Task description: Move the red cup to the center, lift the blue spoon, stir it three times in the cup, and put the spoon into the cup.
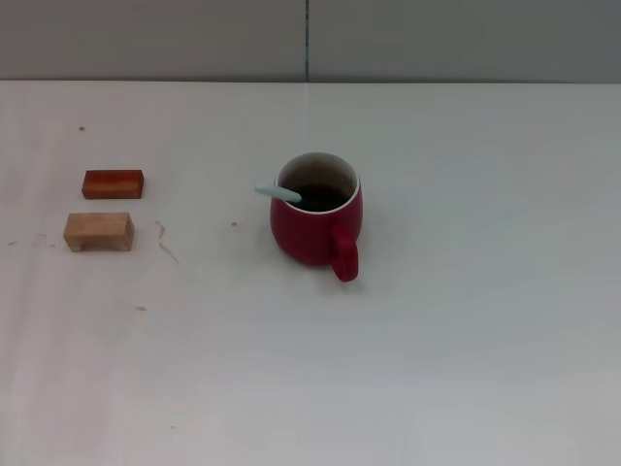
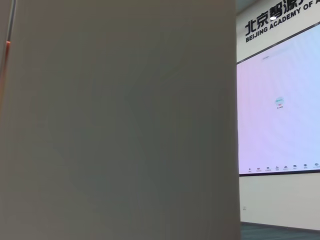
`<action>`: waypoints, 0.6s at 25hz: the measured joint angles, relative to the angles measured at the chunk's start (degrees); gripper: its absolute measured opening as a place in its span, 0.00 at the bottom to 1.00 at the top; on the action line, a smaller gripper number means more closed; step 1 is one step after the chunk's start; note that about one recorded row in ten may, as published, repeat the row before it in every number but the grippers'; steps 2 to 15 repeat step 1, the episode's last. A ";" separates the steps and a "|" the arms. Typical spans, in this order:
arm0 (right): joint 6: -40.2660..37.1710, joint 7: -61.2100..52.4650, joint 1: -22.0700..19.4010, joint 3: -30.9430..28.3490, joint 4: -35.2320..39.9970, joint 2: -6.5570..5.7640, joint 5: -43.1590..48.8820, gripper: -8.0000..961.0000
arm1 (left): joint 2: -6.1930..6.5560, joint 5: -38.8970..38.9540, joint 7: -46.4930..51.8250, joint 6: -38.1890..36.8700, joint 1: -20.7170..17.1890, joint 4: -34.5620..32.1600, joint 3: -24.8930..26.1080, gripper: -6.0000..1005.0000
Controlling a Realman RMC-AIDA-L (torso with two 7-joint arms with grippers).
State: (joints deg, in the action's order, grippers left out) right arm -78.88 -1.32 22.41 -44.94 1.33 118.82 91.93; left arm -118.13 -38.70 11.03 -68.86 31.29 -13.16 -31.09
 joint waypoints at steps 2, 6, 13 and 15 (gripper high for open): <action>-0.28 0.00 -0.13 -0.47 0.00 0.00 0.00 0.70 | -0.03 -0.02 -0.96 2.41 -0.10 0.65 -0.14 0.28; -0.28 0.00 -0.13 -0.47 0.00 0.00 0.00 0.70 | -0.03 -0.02 -0.96 2.41 -0.10 0.65 -0.14 0.28; -0.28 0.00 -0.13 -0.47 0.00 0.00 0.00 0.70 | -0.03 -0.02 -0.96 2.41 -0.10 0.65 -0.14 0.28; -0.28 0.00 -0.13 -0.47 0.00 0.00 0.00 0.70 | -0.03 -0.02 -0.96 2.41 -0.10 0.65 -0.14 0.28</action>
